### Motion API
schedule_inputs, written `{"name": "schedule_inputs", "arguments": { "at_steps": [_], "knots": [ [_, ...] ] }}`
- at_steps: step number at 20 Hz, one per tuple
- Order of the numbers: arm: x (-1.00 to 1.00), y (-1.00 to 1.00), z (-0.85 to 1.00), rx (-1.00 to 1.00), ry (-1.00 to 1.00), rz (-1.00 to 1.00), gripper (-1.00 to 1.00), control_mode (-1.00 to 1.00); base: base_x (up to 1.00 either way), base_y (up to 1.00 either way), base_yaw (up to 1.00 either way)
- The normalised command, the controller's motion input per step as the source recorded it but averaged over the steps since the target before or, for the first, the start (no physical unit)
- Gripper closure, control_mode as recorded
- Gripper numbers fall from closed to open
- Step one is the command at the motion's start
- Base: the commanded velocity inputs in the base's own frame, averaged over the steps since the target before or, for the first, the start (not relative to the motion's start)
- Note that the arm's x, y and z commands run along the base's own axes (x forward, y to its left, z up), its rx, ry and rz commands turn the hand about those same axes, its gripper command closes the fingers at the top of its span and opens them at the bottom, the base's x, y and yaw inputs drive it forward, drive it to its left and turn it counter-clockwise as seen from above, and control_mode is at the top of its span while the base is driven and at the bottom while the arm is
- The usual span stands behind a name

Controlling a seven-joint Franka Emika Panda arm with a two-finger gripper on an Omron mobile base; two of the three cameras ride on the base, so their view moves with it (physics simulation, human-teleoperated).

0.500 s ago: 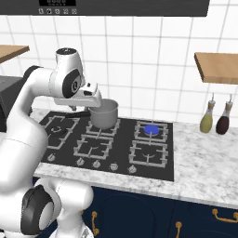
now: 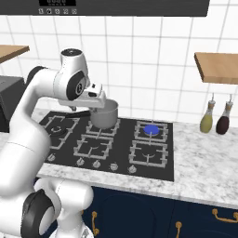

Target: Turn off the rear right burner of the stove.

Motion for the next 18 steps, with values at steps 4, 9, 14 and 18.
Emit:
{"name": "schedule_inputs", "arguments": {
  "at_steps": [4,9,14,18],
  "knots": [
    [-0.01,-0.16,-0.04,0.0,-0.01,0.0,-1.0,-1.0,0.0,0.0,0.0],
    [0.0,-0.07,-0.01,0.0,0.0,0.0,-1.0,-1.0,0.0,0.0,0.0],
    [-0.13,-0.08,0.0,0.02,-0.01,0.0,-1.0,-1.0,0.0,0.0,0.0],
    [-0.36,-0.42,-0.13,0.03,0.0,0.02,-1.0,-1.0,0.0,0.0,0.0]
  ]
}}
